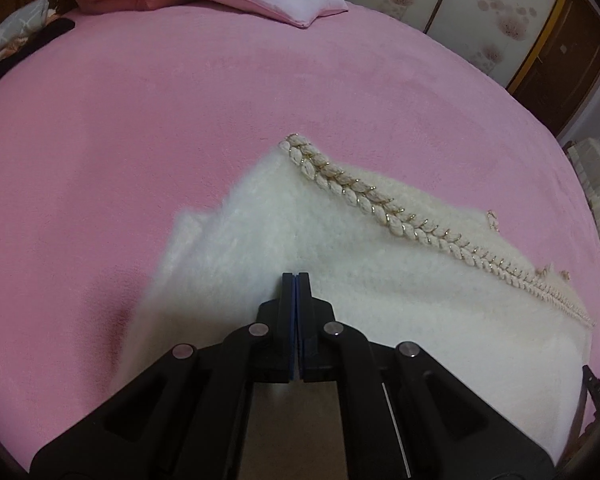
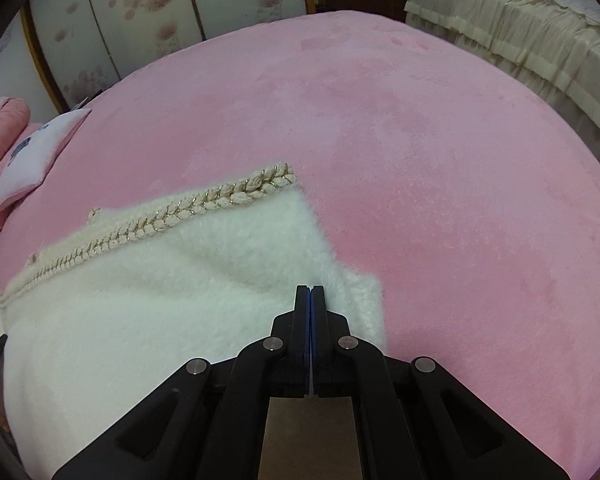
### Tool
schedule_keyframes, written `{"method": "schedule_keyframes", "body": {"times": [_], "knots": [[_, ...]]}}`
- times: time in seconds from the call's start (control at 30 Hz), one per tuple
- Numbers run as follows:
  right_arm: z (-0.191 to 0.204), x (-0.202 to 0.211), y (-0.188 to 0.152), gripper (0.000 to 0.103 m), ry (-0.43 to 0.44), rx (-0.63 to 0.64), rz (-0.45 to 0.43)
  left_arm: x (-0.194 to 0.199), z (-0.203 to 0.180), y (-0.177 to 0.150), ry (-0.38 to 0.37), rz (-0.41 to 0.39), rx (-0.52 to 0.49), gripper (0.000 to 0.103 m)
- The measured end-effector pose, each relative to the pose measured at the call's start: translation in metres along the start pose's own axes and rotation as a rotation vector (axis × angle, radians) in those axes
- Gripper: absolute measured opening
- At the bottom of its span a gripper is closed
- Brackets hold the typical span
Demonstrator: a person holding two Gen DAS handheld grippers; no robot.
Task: Fold large clothes
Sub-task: 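Press and smooth the folded cardigan flat with both closed tools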
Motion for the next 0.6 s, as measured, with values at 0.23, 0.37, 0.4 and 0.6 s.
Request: {"method": "schedule_keyframes", "body": {"times": [0.23, 0.37, 0.4, 0.6], "knots": [[0.079, 0.005, 0.019, 0.000, 0.172, 0.023, 0.011, -0.003, -0.008, 0.006, -0.061, -0.011, 0.047, 0.001], [0.161, 0.005, 0.003, 0.000, 0.418, 0.062, 0.138, -0.009, -0.013, 0.009, -0.058, -0.012, 0.043, 0.001], [0.176, 0.002, -0.002, 0.000, 0.442, 0.083, 0.169, -0.011, -0.013, 0.009, -0.058, -0.012, 0.042, 0.001], [0.230, -0.017, -0.036, 0.000, 0.433, 0.157, 0.309, -0.009, -0.012, 0.008, -0.059, -0.023, 0.035, 0.001]]}}
Point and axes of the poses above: each gripper's, at about its wrist camera, not at the fingertips, and x roughly against the way its jaws point, z to its left, y to its top, the point moved 8 cm from there along -x, roughly the way its jaws point, and after that the axes turned 3 degrees about -x, right-handed, at the moved point
